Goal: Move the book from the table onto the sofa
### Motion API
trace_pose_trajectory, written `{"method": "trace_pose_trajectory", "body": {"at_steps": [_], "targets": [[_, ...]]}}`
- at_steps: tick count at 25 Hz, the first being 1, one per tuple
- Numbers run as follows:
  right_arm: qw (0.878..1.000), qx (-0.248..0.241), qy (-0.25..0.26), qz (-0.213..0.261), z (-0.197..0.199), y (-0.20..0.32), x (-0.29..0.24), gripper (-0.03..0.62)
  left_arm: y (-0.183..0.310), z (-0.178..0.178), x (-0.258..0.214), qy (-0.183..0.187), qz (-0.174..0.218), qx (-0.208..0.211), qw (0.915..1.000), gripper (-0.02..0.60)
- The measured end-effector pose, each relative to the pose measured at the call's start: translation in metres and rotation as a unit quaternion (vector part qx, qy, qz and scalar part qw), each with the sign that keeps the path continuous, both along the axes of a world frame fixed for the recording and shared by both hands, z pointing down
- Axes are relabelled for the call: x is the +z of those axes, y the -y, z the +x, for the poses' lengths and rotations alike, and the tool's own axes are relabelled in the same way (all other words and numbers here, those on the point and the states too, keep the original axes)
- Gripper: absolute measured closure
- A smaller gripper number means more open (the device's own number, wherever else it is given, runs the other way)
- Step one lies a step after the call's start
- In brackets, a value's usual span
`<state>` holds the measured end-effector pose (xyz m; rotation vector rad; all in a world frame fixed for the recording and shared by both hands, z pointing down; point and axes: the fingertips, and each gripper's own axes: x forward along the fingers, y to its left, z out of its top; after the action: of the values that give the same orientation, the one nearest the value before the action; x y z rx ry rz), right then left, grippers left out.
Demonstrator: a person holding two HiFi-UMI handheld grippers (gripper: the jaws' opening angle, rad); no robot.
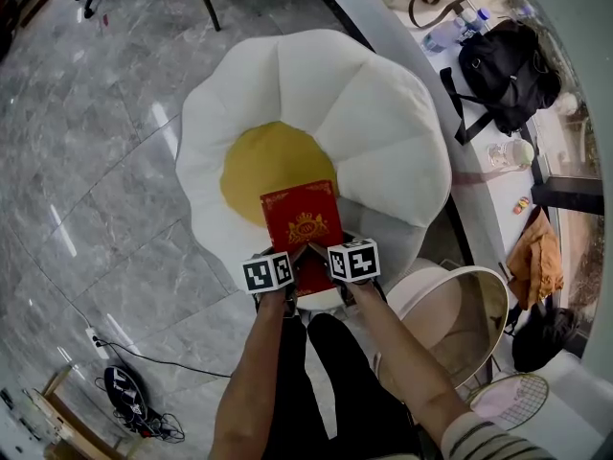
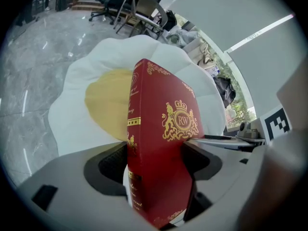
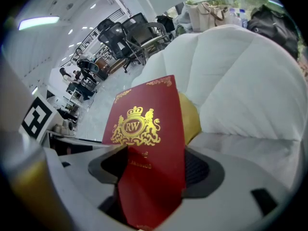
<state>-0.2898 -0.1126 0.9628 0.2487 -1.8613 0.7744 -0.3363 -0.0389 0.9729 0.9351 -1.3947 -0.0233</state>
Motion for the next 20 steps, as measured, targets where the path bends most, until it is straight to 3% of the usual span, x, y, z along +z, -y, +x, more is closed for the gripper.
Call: {"method": "trace_pose_trajectory", "body": {"at_steps": [20], "targets": [[0.999,-0.032,-0.024,0.000,-0.015,0.014,0.044,0.235,0.011,-0.009,0.046,-0.022,-0.009,0.004,0.9997,0.219]]}}
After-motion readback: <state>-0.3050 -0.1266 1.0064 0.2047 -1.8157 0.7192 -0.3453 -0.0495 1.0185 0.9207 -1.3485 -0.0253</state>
